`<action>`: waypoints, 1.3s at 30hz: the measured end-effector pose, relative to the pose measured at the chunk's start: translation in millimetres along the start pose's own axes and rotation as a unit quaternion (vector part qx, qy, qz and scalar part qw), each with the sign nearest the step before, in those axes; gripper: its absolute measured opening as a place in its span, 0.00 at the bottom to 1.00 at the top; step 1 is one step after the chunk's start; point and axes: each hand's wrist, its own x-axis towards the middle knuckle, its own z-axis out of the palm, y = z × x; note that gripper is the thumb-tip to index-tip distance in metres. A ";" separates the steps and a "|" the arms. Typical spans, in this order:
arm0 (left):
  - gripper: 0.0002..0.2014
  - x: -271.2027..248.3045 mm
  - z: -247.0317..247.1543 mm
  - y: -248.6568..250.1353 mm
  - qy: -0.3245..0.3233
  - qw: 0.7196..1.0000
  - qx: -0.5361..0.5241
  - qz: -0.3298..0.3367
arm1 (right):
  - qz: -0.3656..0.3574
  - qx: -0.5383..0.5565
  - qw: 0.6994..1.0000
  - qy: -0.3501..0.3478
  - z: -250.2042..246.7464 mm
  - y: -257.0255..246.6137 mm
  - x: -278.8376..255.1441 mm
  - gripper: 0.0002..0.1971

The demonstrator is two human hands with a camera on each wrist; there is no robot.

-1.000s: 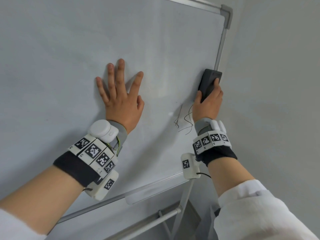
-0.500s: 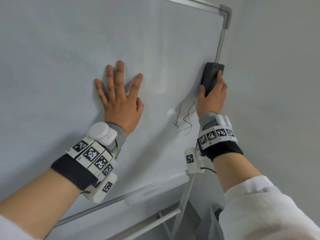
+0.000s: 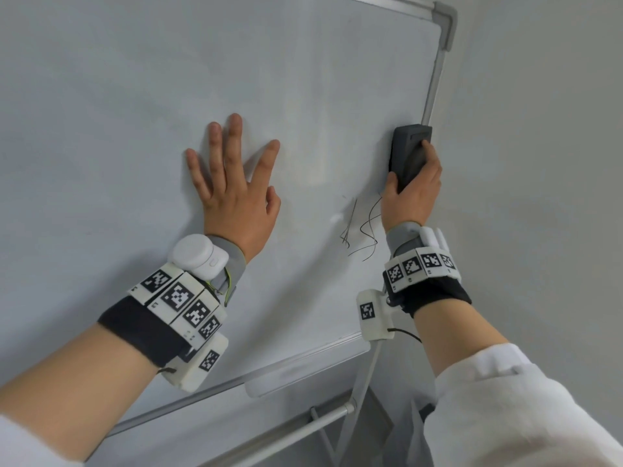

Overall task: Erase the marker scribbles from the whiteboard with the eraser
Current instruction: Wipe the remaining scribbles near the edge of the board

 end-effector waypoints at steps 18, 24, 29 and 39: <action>0.29 -25.6 7.1 -0.9 -0.035 0.999 0.006 0.007 | -0.094 0.008 0.987 -0.131 0.8 23.6 -83.0 0.34; 0.29 -28.3 4.8 4.4 -0.038 0.999 0.000 0.000 | -0.080 0.019 0.990 -0.115 0.6 16.9 -62.2 0.32; 0.29 -35.0 4.7 7.8 -0.047 0.999 -0.002 0.001 | -0.101 0.013 0.986 -0.135 -0.7 33.9 -101.2 0.37; 0.28 -51.6 8.1 10.6 -0.056 0.998 -0.009 0.010 | -0.093 0.019 0.981 -0.168 -6.4 47.0 -110.3 0.40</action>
